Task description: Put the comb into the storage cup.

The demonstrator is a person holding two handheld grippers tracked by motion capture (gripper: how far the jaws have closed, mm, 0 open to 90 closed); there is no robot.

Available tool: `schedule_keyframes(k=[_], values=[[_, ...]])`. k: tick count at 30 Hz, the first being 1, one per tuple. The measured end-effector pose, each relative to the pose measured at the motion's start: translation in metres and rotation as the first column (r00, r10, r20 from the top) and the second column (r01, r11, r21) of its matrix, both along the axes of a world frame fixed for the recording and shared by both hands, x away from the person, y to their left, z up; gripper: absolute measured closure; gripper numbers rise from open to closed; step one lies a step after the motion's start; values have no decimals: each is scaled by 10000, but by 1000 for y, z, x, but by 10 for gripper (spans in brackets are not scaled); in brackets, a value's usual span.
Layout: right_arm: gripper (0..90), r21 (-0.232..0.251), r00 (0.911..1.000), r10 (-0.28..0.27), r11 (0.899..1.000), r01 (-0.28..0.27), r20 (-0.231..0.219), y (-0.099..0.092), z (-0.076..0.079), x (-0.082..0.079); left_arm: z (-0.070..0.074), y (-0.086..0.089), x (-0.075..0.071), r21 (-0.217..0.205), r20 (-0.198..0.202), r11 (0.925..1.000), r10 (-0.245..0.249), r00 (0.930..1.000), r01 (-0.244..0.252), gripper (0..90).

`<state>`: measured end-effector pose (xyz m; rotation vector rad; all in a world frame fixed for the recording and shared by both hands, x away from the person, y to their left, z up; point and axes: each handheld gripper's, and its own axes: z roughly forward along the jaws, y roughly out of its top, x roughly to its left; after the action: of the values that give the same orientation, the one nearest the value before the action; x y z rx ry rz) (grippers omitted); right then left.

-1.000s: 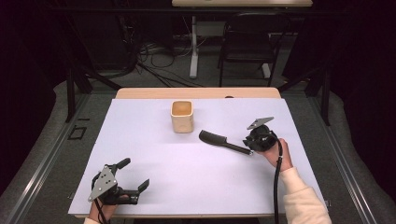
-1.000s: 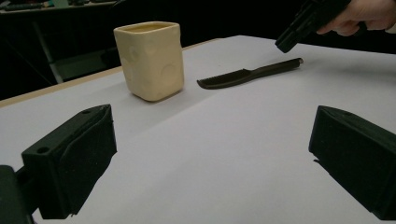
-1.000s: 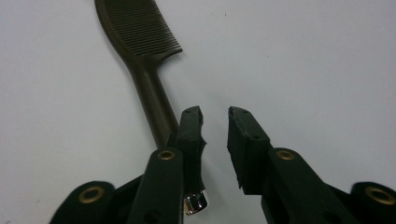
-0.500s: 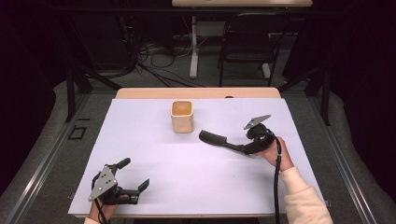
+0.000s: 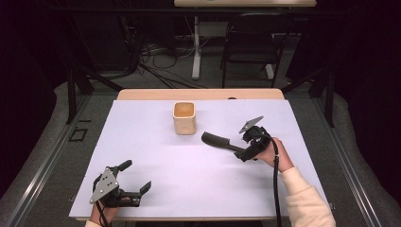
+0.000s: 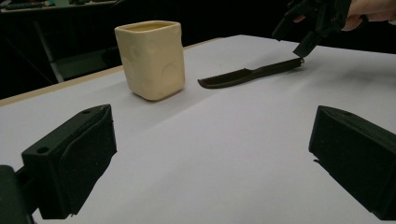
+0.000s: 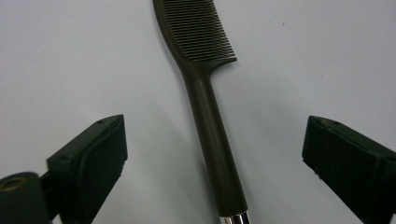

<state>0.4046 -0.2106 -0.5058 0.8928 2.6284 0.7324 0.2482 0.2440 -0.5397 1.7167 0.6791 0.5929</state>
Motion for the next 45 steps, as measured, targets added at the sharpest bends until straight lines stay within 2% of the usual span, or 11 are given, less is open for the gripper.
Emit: schedule_keyframes(k=[4,14,21,23,24,27,31,36,38,44,45], values=[[0,-88,10000,24,10000,-25,-73,4,0,1,0,0,0,12,9,10000,17,10000,-17,7],[0,-533,9981,528,9971,-545,-332,17,-4,7,0,1,-1,18,20,10000,29,10000,-29,7],[23,-1013,9969,558,9930,-612,-546,26,-4,11,0,1,-1,12,13,10000,33,10000,-33,7],[69,-1181,9957,631,9905,-708,-678,28,-3,12,0,1,-1,16,22,10000,18,10000,-18,7],[153,-1257,9950,753,9886,-830,-650,31,-4,13,0,1,-1,6,27,10000,21,10000,-21,7],[190,-1390,9944,843,9860,-925,-635,34,-4,14,0,1,0,10,18,10000,10,10000,-10,7],[326,-1639,9918,1051,9797,-1158,-722,41,-3,16,0,1,-1,11,13,10000,2,10000,-2,7],[483,-2412,9862,1335,9582,-1537,-980,53,-5,21,0,1,-1,-4,27,10000,24,10000,-24,7],[536,-2502,9837,1377,9544,-1629,-1154,56,-5,23,0,1,-1,-5,30,10000,8,10000,-8,8],[591,-2911,9805,1428,9402,-1769,-1347,63,-7,27,0,1,-1,-32,33,10000,-1,10000,1,8],[604,-3154,9796,1478,9309,-1843,-1362,64,-8,28,0,1,-1,-45,32,10000,2,10000,-2,9]])
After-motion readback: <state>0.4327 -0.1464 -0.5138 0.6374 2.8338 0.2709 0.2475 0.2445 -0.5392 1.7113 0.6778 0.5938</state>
